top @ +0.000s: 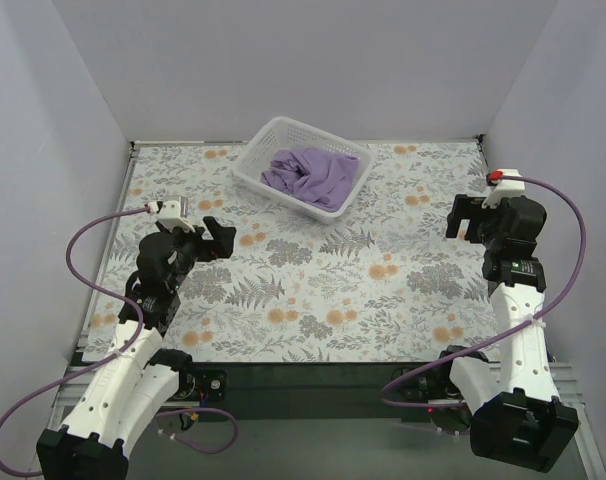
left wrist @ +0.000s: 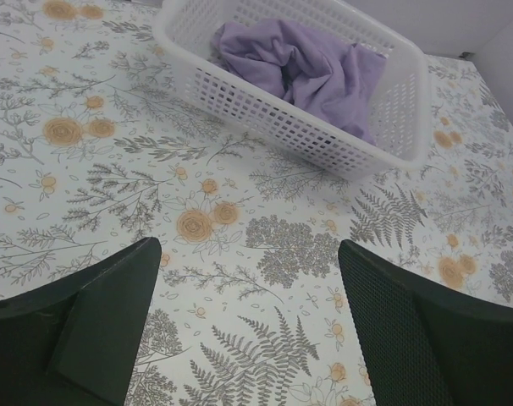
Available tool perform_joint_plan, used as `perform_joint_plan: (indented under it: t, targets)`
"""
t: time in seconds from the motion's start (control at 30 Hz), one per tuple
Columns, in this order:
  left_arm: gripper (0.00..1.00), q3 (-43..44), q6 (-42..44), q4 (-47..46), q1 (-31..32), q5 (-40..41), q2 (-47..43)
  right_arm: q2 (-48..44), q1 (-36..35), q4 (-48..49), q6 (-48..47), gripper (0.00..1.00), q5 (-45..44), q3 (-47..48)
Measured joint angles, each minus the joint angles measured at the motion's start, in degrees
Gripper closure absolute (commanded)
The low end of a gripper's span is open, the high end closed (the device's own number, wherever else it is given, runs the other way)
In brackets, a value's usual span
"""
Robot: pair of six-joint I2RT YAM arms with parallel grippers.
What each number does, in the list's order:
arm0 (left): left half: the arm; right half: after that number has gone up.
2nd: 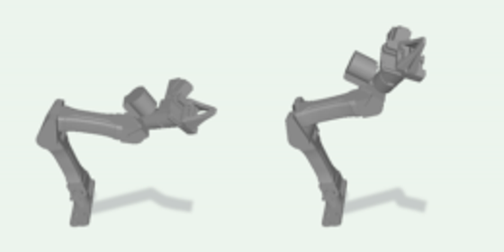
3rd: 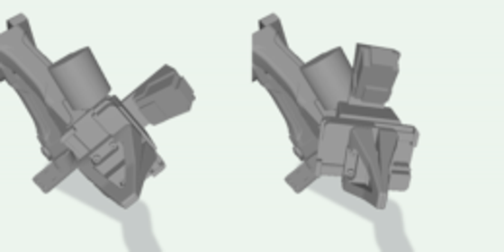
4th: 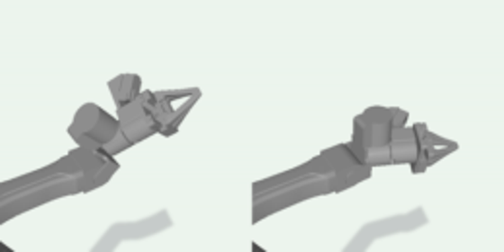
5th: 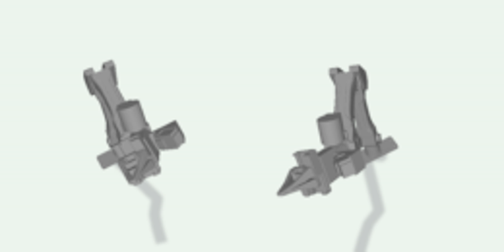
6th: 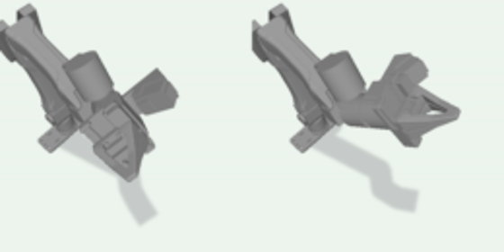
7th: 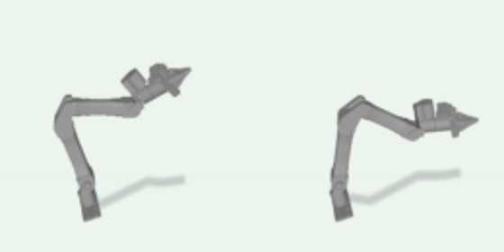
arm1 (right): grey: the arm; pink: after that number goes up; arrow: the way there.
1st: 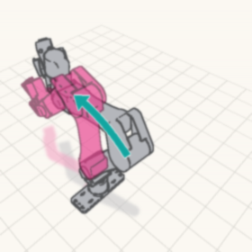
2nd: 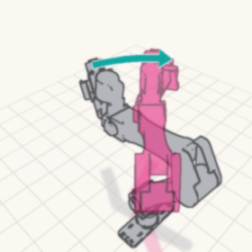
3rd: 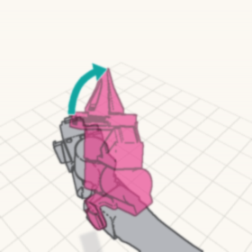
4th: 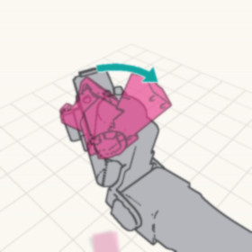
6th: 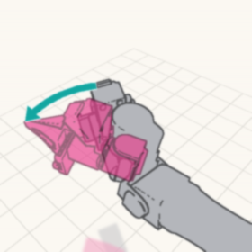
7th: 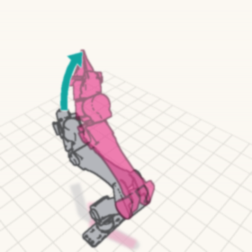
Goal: Fold and stack the t-shirts
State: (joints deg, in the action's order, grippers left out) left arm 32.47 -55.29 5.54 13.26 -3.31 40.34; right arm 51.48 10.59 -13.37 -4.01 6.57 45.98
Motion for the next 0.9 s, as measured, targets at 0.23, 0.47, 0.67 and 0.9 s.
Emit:
perform_joint_plan:
  t: [0.23, 0.47, 0.67, 0.9]
  targets:
    - [0.13, -0.1, -0.1, -1.5, 0.0, -7.4, 0.9, 0.0, 0.3, -1.2, -9.8, 0.02, 18.2, 0.0]
    - [0.13, 5.2, -5.4, -2.5, 0.8, -15.2, 14.7, 1.4, 0.0, -4.2, -20.9, 0.02, 36.7, -1.8]
    - [0.16, 24.5, -13.8, -0.8, 5.8, -13.6, 36.0, 4.7, 3.5, -4.6, -23.2, 0.03, 43.8, -7.0]
    - [0.26, 47.8, -26.2, 3.3, 8.9, -7.2, 55.7, 4.8, 6.3, -3.9, -22.7, 0.04, 46.8, -8.0]
